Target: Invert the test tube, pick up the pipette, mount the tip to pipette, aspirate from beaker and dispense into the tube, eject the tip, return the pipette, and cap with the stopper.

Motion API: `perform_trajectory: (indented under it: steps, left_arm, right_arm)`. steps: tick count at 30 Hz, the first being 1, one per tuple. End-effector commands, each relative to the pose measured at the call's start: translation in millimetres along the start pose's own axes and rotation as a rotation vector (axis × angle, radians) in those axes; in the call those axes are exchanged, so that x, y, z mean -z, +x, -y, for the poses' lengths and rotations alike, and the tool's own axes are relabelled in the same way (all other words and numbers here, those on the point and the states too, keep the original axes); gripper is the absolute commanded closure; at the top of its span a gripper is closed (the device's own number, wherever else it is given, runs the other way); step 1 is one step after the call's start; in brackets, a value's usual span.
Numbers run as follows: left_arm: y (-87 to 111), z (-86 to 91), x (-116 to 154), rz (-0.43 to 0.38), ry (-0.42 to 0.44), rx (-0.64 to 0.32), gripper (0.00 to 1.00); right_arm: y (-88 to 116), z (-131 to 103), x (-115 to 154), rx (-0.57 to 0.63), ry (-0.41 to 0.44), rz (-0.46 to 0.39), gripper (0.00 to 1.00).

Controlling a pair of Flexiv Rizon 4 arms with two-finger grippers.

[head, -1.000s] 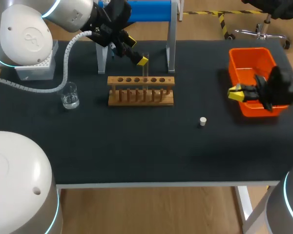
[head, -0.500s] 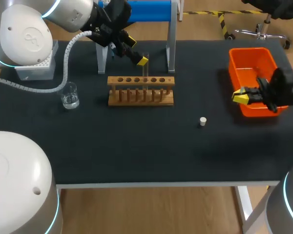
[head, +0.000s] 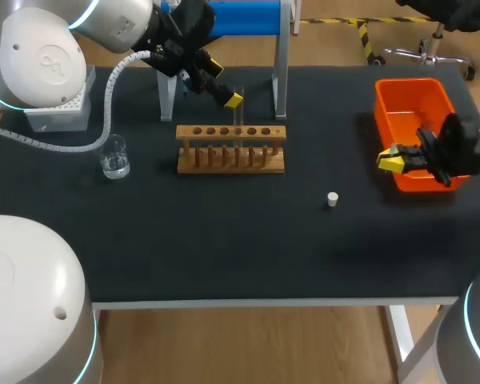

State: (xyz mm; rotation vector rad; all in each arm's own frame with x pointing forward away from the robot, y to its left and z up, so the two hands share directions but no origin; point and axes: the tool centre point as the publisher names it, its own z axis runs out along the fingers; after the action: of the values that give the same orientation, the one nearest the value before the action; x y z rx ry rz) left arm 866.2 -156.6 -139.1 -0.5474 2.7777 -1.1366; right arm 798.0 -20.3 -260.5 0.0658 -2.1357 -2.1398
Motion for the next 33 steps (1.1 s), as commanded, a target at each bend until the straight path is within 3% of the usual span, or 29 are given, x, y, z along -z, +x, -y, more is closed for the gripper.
perform_trajectory:
  steps: [1,11,19,25,33]
  left_arm:
    - [0.2,0.8,1.1,-0.001,-0.005,0.002,0.00]
    - [-4.6,-3.4,3.5,0.016,-0.003,0.010,0.00]
    - [-64.1,-38.8,39.5,0.148,-0.019,0.131,0.00]
    - [-105.6,-52.5,62.6,0.287,-0.070,0.260,0.00]
    - [-153.5,-70.2,72.8,0.435,-0.083,0.448,0.00]
  right_arm:
    - [0.7,-0.2,0.3,0.000,0.001,0.001,1.00]
    - [0.7,-0.2,0.3,0.000,0.001,0.001,1.00]
    - [0.7,-0.2,0.3,0.000,0.001,0.001,1.00]
    - [0.7,-0.2,0.3,0.000,0.001,0.001,1.00]
    - [0.7,-0.2,0.3,0.000,0.001,0.001,1.00]
